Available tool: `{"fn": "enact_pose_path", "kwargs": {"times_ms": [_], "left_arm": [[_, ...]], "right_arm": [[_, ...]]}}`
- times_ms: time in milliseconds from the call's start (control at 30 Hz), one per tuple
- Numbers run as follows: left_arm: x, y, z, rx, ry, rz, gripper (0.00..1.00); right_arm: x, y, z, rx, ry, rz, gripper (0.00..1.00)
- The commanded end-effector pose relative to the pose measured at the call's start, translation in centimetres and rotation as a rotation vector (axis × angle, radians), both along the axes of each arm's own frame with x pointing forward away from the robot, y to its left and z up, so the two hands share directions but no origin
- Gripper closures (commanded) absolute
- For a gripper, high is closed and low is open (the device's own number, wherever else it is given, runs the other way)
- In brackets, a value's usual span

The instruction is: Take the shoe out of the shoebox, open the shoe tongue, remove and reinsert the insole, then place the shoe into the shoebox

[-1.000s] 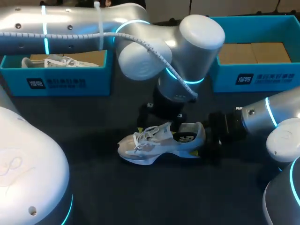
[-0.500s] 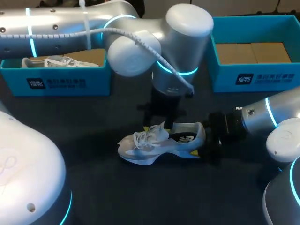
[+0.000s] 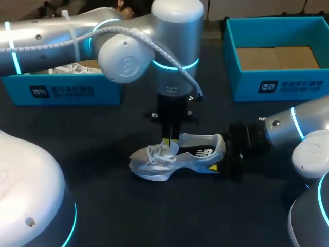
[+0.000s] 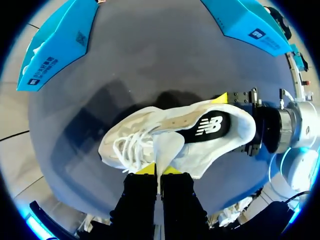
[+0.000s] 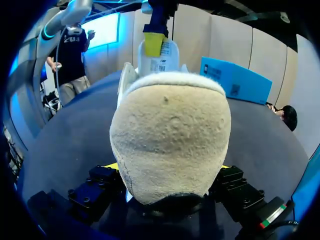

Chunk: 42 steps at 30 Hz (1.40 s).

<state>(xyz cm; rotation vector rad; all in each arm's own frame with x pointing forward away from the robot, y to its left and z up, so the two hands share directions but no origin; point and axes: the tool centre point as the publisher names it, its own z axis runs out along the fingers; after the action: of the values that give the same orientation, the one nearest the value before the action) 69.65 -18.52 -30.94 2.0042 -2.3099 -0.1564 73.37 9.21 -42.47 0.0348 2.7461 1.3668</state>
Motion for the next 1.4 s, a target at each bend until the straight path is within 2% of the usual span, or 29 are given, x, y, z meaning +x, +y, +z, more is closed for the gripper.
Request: {"fn": "enact_pose_path", "kwargs": {"times_ms": [33,233,500,767,1000,1167,1267,1333,1367,1400], "left_arm": [[-0.7,1.8,1.0,-0.104,-0.006,0.009,1.00],[-0.8,4.1,1.5,-0.147,0.002,-0.016,1.00],[0.1,7.1,-0.7,-0.097,0.014,-0.026,1.00],[0.7,7.8,-3.4,-0.056,0.021,-0.038,1.00],[0.1,8.6,-6.2,-0.041,0.035,-0.045,1.00],[0.0,9.0,-7.5,-0.040,0.024,-0.038,0.94],[0.2,9.2,-8.0,-0.051,0.029,-0.021,0.79],[0.2,9.3,-8.1,-0.050,0.025,-0.019,0.63],[0.2,9.4,-8.0,-0.053,0.022,-0.017,0.52],[0.2,9.4,-7.9,-0.057,0.021,-0.015,0.28]], "right_arm": [[-0.2,0.2,-0.1,-0.003,-0.001,-0.002,1.00],[-0.2,0.2,-0.1,-0.003,-0.001,-0.002,1.00],[-0.2,0.2,-0.1,-0.003,-0.001,-0.002,1.00],[-0.2,0.2,-0.1,-0.003,-0.001,-0.002,1.00],[-0.2,0.2,-0.1,-0.003,-0.001,-0.002,1.00],[-0.2,0.2,-0.1,-0.003,-0.001,-0.002,1.00],[-0.2,0.2,-0.1,-0.003,-0.001,-0.002,1.00],[-0.2,0.2,-0.1,-0.003,-0.001,-0.002,1.00],[-0.2,0.2,-0.1,-0.003,-0.001,-0.002,1.00],[-0.2,0.2,-0.1,-0.003,-0.001,-0.002,1.00]]}}
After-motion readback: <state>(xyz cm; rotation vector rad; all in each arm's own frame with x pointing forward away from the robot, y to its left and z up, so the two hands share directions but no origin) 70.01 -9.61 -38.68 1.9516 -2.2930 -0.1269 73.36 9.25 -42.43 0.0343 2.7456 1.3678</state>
